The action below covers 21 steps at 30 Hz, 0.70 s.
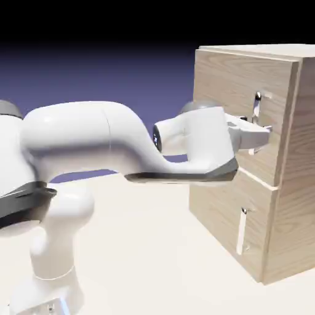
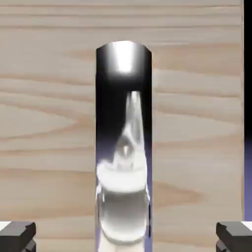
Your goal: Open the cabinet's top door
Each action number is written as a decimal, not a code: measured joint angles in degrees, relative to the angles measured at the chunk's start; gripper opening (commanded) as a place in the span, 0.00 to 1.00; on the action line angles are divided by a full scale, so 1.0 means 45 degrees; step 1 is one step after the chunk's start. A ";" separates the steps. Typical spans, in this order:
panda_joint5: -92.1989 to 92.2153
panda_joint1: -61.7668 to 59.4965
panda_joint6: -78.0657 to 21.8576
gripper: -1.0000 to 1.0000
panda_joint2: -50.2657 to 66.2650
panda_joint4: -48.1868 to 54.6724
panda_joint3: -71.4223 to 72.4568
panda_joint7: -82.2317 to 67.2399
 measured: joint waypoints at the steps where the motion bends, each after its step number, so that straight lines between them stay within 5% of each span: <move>1: 0.0073 -0.0456 -0.0165 0.00 0.0140 -0.0307 0.0325 0.0198; 21: 0.7954 -0.8832 -0.4661 0.00 -0.2305 -0.7482 0.8660 -0.2339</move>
